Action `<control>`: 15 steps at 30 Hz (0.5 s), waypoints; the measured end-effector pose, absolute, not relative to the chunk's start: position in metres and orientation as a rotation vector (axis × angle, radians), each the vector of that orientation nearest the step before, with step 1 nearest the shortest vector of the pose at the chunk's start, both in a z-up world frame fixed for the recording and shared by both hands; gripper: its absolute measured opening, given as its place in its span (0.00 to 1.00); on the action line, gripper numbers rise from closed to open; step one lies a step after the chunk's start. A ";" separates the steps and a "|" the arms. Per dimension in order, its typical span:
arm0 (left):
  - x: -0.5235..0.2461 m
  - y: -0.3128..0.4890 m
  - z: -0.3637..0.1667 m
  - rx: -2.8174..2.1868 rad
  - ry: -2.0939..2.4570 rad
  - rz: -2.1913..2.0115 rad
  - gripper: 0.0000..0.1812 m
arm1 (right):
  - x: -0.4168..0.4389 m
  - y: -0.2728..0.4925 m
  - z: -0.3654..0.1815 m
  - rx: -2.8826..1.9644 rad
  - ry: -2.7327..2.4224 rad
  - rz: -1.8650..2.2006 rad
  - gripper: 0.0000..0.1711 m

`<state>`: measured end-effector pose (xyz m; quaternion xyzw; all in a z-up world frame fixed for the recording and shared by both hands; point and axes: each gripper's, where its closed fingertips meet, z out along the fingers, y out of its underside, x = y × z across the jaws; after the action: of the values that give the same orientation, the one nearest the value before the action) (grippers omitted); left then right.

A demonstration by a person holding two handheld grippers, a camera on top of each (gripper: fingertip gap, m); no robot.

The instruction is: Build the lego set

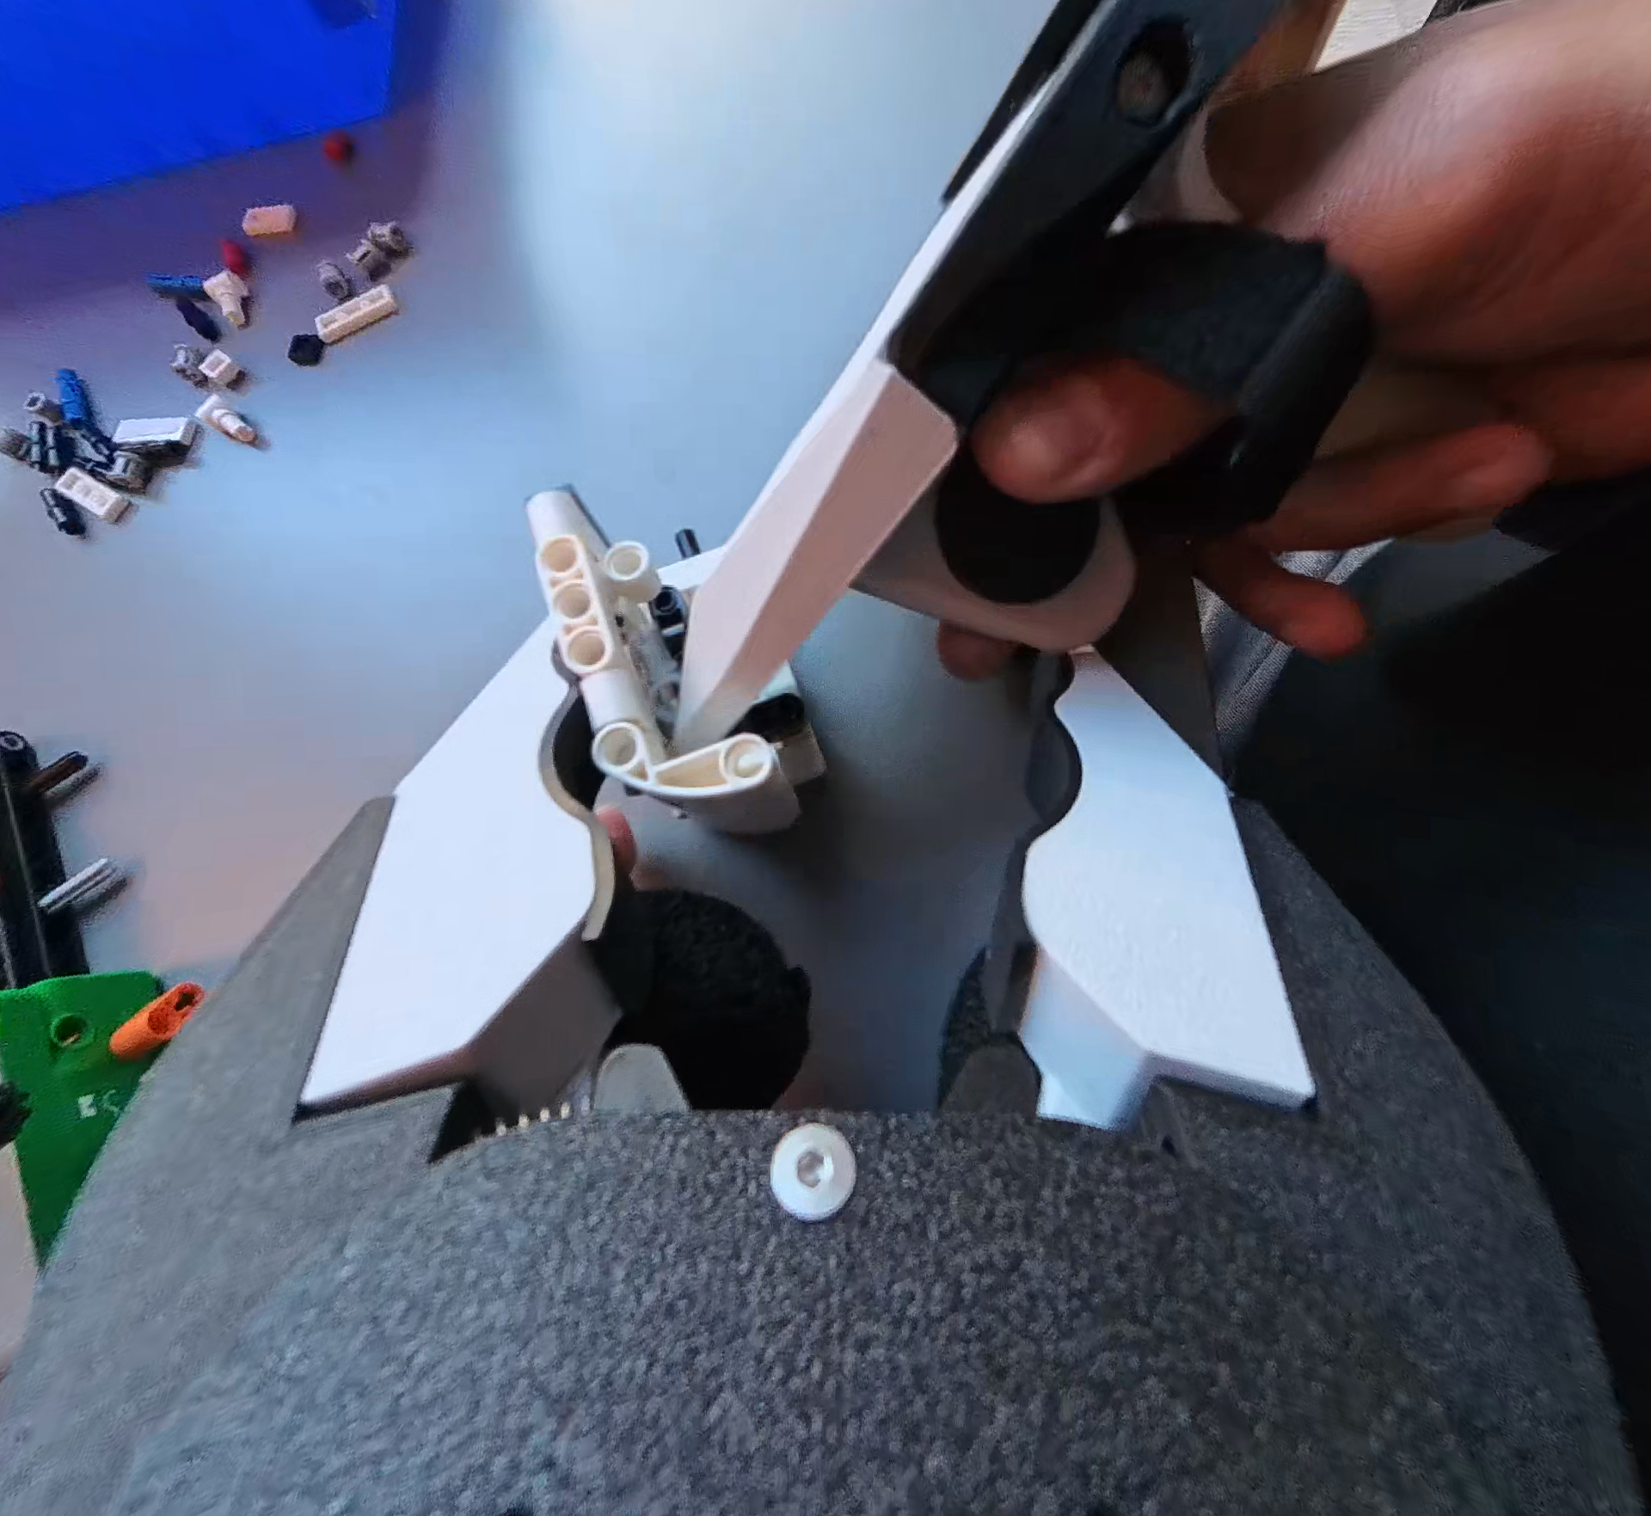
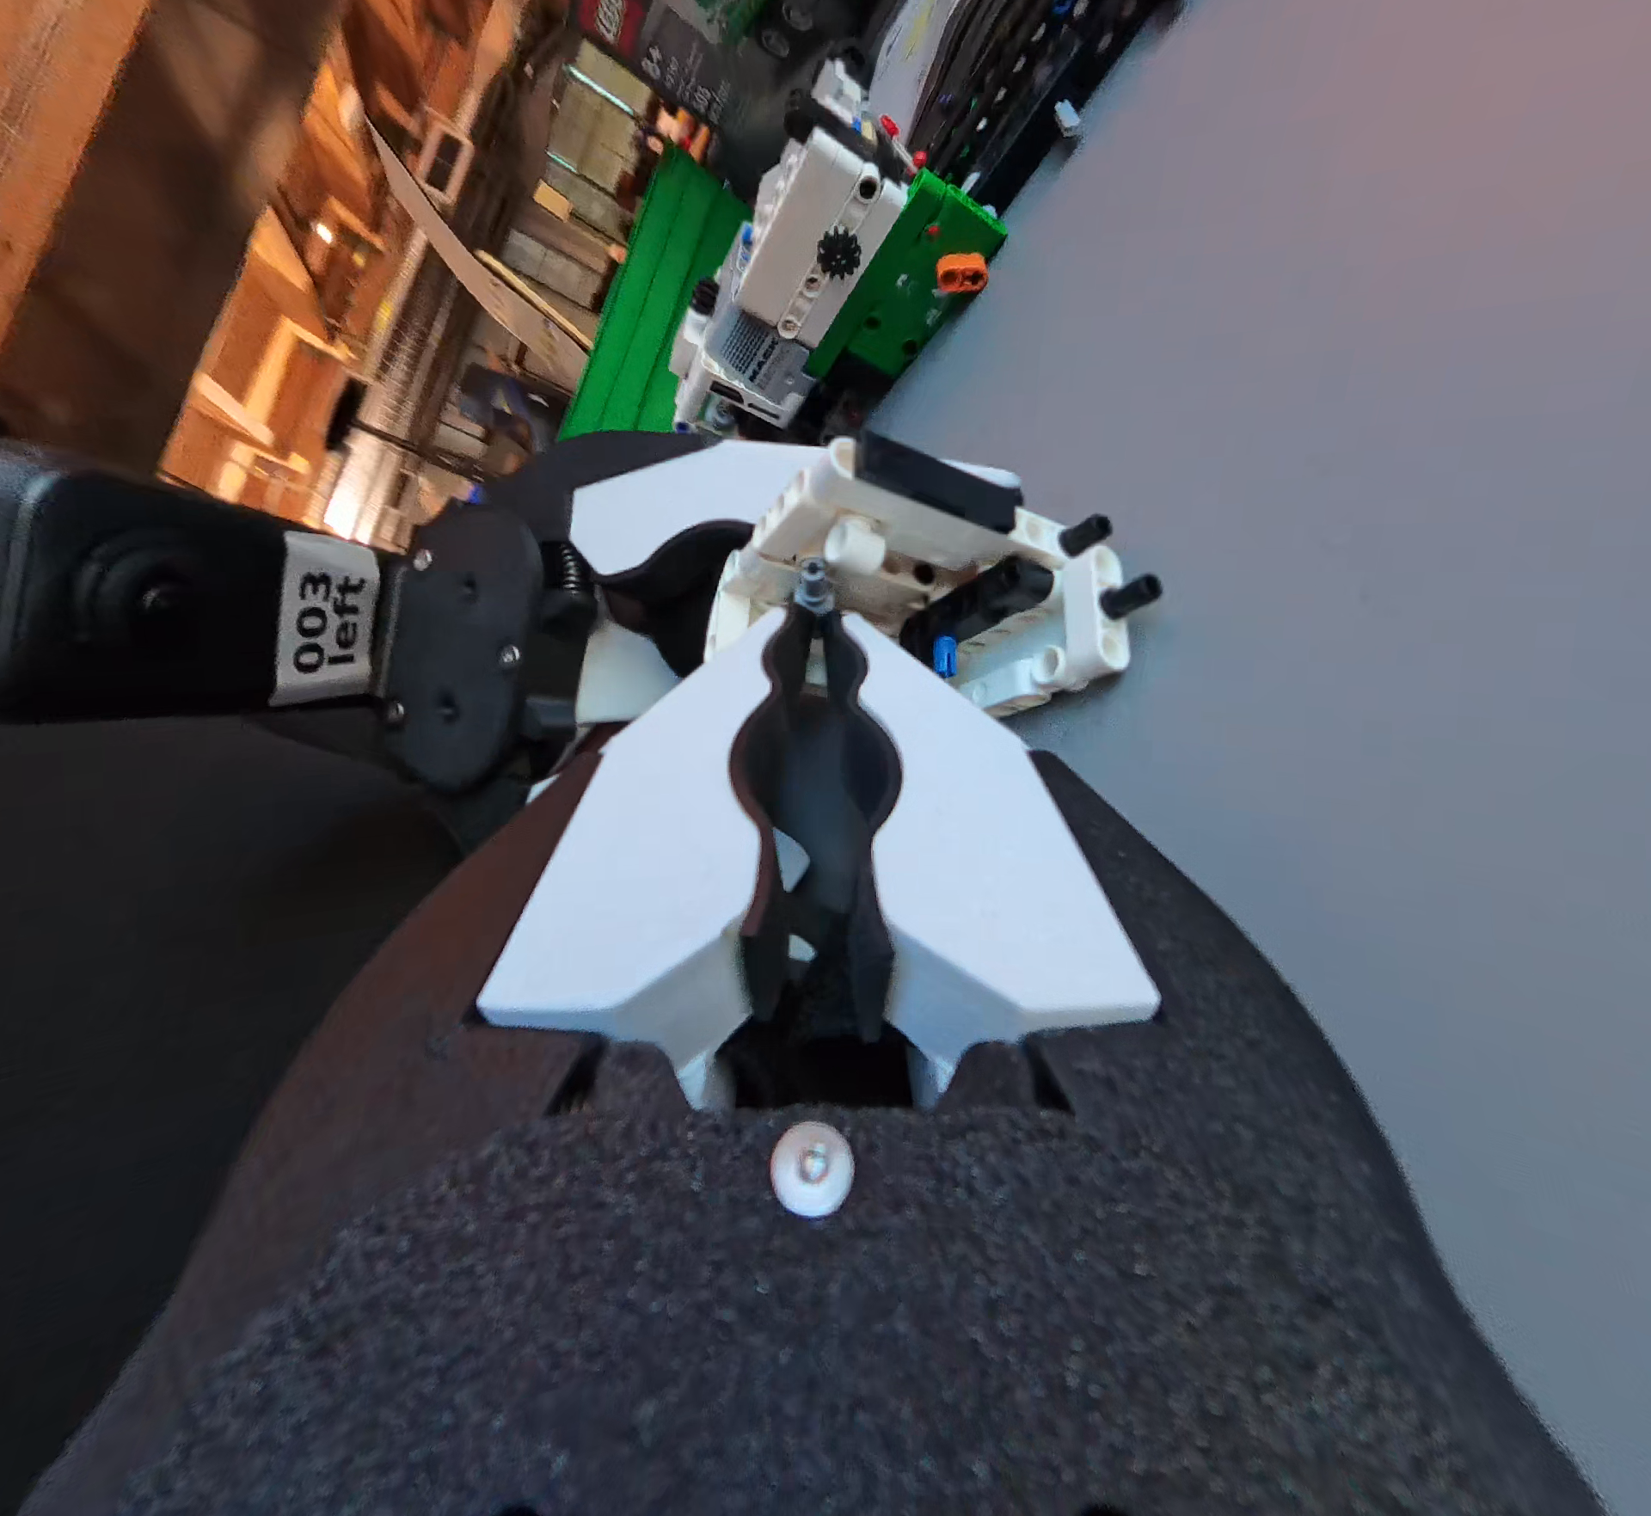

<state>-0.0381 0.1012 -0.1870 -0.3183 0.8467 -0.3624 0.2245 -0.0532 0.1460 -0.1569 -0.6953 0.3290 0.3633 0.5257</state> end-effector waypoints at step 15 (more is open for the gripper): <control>-0.039 0.110 -0.164 -0.991 2.303 -1.296 0.45 | -0.041 0.127 -0.134 -1.710 0.555 0.614 0.01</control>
<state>-0.0392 0.1102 -0.1642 -0.3467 0.8057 -0.4532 0.1589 -0.0410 0.1273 -0.1338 -0.7320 0.2378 0.2628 0.5819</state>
